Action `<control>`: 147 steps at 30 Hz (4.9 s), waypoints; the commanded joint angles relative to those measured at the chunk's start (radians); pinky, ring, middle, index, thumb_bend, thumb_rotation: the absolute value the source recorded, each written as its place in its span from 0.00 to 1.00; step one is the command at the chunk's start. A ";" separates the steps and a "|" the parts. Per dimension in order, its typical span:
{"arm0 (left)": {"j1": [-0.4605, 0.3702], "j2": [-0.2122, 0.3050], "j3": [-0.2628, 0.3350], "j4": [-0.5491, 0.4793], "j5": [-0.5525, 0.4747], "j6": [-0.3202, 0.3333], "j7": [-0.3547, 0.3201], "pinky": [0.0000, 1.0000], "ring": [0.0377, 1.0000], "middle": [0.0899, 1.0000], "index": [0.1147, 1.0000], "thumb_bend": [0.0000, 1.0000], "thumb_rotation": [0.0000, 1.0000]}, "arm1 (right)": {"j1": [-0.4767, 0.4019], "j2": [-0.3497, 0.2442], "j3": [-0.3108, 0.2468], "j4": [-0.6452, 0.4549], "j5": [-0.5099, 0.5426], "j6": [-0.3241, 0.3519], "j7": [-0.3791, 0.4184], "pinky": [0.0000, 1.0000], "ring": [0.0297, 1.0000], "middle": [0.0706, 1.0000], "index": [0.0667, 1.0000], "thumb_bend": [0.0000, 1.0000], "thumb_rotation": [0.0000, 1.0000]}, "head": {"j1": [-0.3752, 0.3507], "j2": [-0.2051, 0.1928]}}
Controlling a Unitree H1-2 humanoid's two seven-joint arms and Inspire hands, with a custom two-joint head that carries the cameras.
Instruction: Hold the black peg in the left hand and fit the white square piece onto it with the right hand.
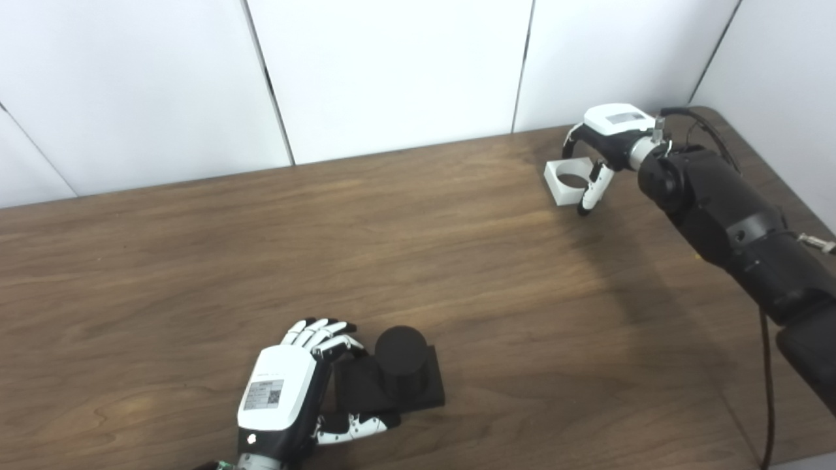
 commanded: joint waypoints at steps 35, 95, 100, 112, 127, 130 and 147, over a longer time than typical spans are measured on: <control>0.008 -0.026 -0.029 -0.009 0.093 0.043 -0.070 0.91 0.85 0.78 0.42 0.52 0.05 | 0.035 -0.072 -0.068 -0.565 0.051 -0.043 0.227 0.98 0.88 0.76 0.45 0.52 0.13 | 0.064 0.016; -0.009 -0.090 -0.062 0.004 0.120 0.088 -0.091 0.94 0.86 0.78 0.42 0.52 0.05 | 0.164 0.234 -0.037 -1.141 0.178 0.061 0.610 0.95 0.85 0.71 0.45 0.52 0.13 | 0.185 0.045; -0.009 -0.092 -0.066 0.001 0.128 0.092 -0.094 0.94 0.86 0.78 0.42 0.52 0.05 | 0.174 0.240 -0.037 -1.134 0.177 0.056 0.605 0.96 0.85 0.71 0.45 0.52 0.13 | 0.195 0.046; -0.008 -0.094 -0.067 -0.004 0.129 0.093 -0.095 0.94 0.86 0.78 0.42 0.52 0.05 | 0.186 0.248 -0.029 -1.133 0.170 0.053 0.599 0.97 0.86 0.72 0.44 0.52 0.13 | 0.193 0.049; -0.006 -0.092 -0.067 -0.020 0.125 0.099 -0.118 0.95 0.86 0.78 0.42 0.52 0.05 | 0.179 0.236 0.003 -1.145 0.126 0.008 0.619 0.97 0.87 0.72 0.44 0.52 0.13 | 0.190 0.055; -0.006 -0.094 -0.066 -0.023 0.122 0.099 -0.119 0.95 0.86 0.78 0.42 0.52 0.05 | 0.170 0.236 0.019 -1.151 0.111 0.008 0.643 0.98 0.88 0.72 0.44 0.52 0.13 | 0.190 0.058; -0.005 -0.093 -0.064 -0.039 0.135 0.109 -0.145 0.95 0.86 0.78 0.42 0.52 0.06 | 0.152 0.237 0.057 -1.142 0.104 -0.033 0.688 1.00 0.87 0.71 0.44 0.52 0.13 | 0.188 0.064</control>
